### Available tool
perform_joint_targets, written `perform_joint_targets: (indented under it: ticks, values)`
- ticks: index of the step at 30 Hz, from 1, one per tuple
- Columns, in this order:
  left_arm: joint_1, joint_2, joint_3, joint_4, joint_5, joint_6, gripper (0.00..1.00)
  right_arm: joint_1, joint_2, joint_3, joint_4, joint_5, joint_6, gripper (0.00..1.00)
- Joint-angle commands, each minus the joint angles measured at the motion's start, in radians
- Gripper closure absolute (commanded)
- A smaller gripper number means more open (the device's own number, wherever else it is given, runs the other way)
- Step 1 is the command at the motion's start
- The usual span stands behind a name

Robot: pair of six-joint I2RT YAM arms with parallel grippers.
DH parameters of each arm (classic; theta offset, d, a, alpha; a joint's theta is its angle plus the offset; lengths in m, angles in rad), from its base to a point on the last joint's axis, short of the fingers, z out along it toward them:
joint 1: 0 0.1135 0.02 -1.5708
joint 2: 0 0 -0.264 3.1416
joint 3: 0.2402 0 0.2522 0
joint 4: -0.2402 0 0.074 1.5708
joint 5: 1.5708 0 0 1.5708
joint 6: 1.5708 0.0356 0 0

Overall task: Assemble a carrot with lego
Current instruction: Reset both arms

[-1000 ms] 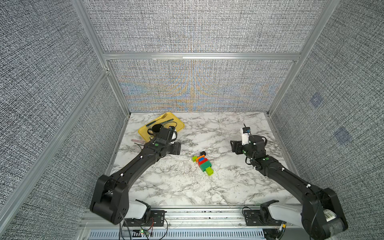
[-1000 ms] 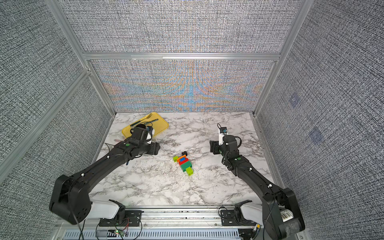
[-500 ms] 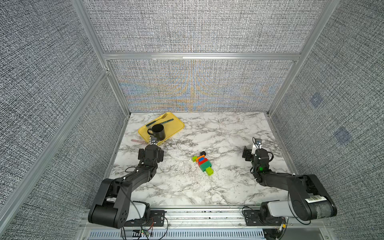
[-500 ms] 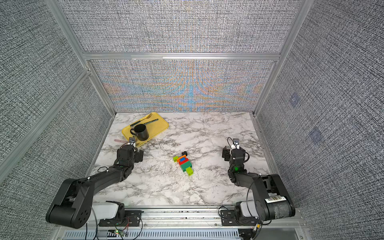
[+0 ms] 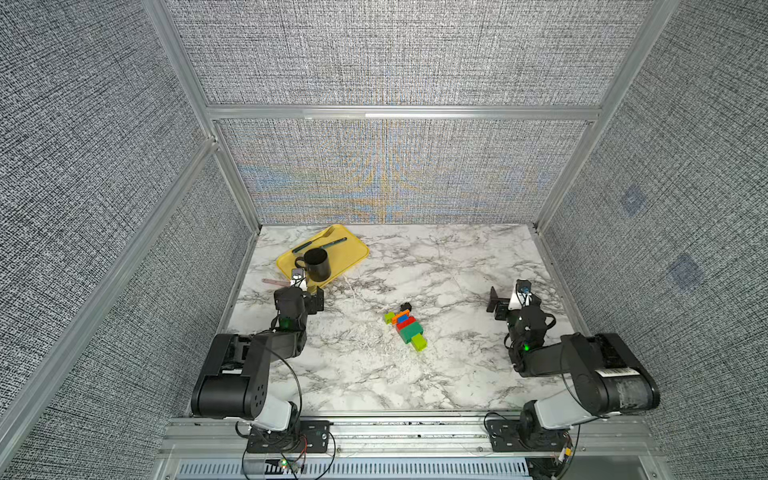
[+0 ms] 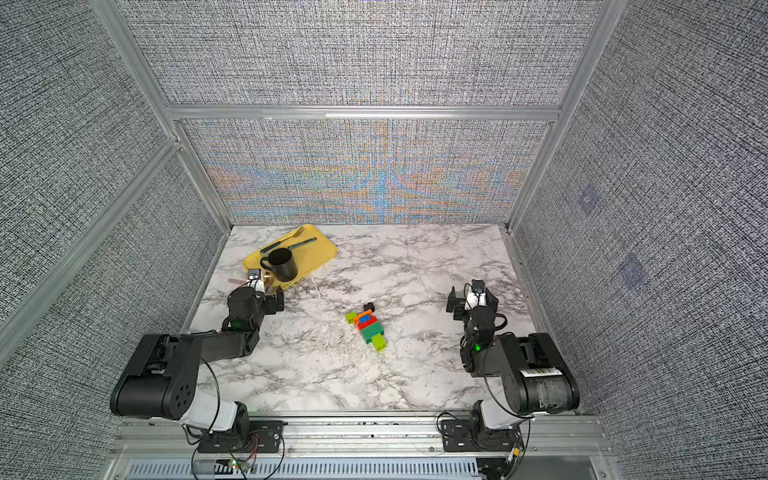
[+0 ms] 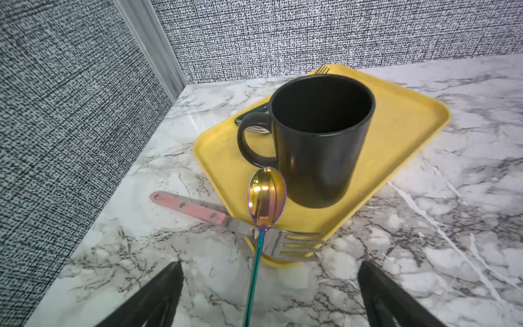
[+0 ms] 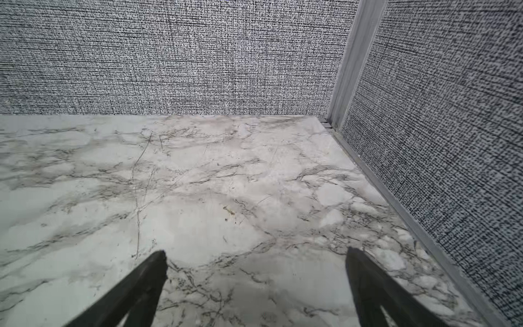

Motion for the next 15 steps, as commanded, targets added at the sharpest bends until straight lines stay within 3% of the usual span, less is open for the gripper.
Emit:
perform_joint_targets:
  ticks: [1, 15]
  values:
    - [0.001, -0.005, 0.004, 0.021, 0.015, -0.003, 0.0, -0.003, -0.002, 0.006, 0.016, -0.017, 0.004, 0.01]
    - [0.007, -0.003, 0.006, 0.017, 0.029, -0.005, 0.0, -0.003, -0.002, 0.007, 0.013, -0.019, 0.006, 0.01]
